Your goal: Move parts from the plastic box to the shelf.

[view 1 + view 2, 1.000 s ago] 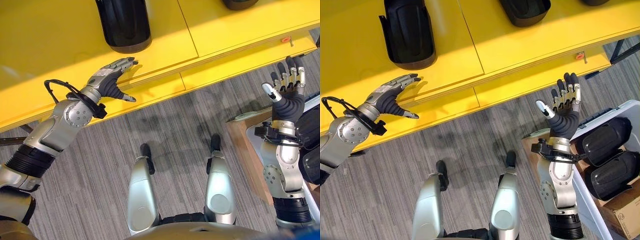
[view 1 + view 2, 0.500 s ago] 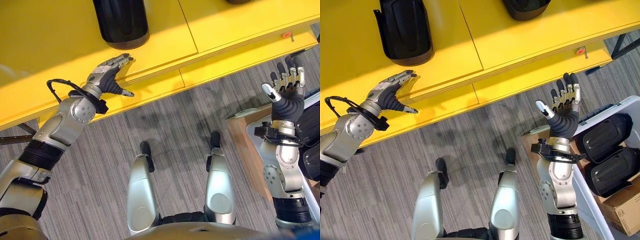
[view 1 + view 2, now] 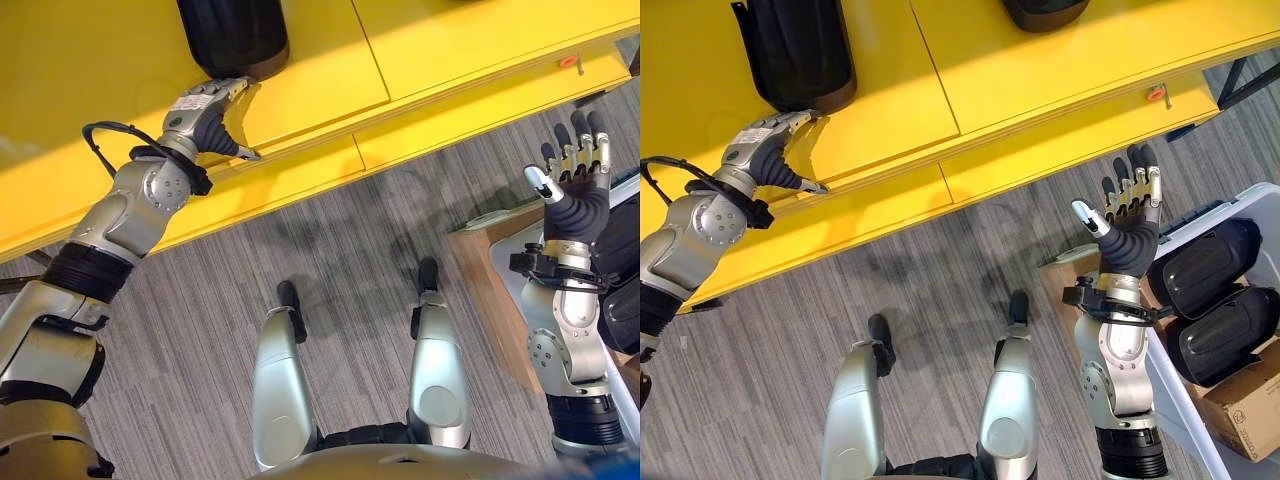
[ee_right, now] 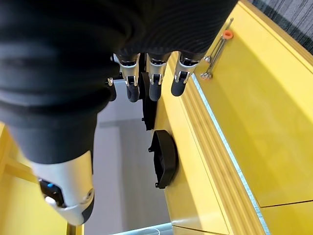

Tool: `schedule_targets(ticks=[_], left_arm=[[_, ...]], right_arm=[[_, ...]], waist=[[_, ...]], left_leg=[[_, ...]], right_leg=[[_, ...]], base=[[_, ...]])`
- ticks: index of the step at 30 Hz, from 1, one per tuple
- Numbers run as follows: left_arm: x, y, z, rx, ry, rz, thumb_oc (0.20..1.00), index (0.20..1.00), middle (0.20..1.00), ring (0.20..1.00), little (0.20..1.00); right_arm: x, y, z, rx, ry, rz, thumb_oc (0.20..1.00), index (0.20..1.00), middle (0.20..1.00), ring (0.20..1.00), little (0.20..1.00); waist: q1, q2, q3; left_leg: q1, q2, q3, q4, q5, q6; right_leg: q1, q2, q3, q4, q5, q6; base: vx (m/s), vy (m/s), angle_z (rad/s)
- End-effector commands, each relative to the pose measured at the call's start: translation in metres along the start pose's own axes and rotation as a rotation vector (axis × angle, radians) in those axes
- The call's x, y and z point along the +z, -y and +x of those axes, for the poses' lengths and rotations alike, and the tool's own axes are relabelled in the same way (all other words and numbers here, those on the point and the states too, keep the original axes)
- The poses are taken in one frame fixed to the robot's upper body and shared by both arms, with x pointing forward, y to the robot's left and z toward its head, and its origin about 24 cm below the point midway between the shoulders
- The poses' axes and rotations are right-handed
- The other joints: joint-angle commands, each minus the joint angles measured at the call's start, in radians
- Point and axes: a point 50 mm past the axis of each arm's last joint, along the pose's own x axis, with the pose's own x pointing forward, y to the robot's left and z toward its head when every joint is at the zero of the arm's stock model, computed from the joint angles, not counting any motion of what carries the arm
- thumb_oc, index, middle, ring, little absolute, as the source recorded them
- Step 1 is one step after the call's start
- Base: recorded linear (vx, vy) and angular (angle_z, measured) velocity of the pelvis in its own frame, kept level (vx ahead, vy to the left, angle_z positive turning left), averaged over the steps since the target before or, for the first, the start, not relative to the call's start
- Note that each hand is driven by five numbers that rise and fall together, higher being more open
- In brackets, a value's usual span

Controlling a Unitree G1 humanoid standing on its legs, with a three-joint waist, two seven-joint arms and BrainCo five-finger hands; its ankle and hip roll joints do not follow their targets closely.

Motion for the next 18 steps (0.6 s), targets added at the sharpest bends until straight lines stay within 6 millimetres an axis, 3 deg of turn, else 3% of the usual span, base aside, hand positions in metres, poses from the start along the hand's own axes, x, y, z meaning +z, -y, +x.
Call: schedule_targets(ticks=[1, 10, 11, 18], left_arm=[[0.002, -0.037, 0.012, 0.133, 0.008, 0.045, 1.000, 1.000, 1.000, 1.000, 1.000], [0.013, -0.042, 0.025, 0.155, 0.028, 0.051, 1.000, 1.000, 1.000, 1.000, 1.000], [0.014, -0.042, 0.025, 0.156, 0.032, 0.049, 1.000, 1.000, 1.000, 1.000, 1.000], [0.020, -0.042, 0.025, 0.164, 0.060, 0.027, 1.000, 1.000, 1.000, 1.000, 1.000]], right_arm=[[0.037, -0.003, 0.006, 0.030, 0.193, 0.050, 1.000, 1.000, 1.000, 1.000, 1.000], [0.038, -0.001, 0.006, 0.026, 0.193, 0.050, 1.000, 1.000, 1.000, 1.000, 1.000], [0.038, -0.001, 0.006, 0.027, 0.192, 0.049, 1.000, 1.000, 1.000, 1.000, 1.000], [0.038, -0.001, 0.005, 0.029, 0.194, 0.044, 1.000, 1.000, 1.000, 1.000, 1.000]], waist=[[-0.013, -0.014, -0.021], [-0.022, -0.018, -0.023], [-0.022, -0.017, -0.028], [-0.020, -0.018, -0.026]], left_leg=[[0.068, 0.016, 0.029, -0.110, 0.094, -0.026], [0.060, 0.019, 0.032, -0.097, 0.086, -0.023], [0.070, 0.021, 0.027, -0.093, 0.061, -0.031], [0.060, 0.019, 0.033, -0.097, 0.084, -0.022]], right_leg=[[-0.004, -0.051, 0.023, 0.201, -0.149, 0.001], [-0.022, -0.049, 0.032, 0.219, -0.153, 0.000], [-0.014, -0.047, 0.036, 0.226, -0.176, 0.007], [-0.026, -0.048, 0.038, 0.222, -0.155, -0.001]], base=[[0.00, 0.000, 0.00], [0.01, -0.001, 0.00], [0.09, -0.006, -0.02], [-0.02, 0.003, -0.01]])
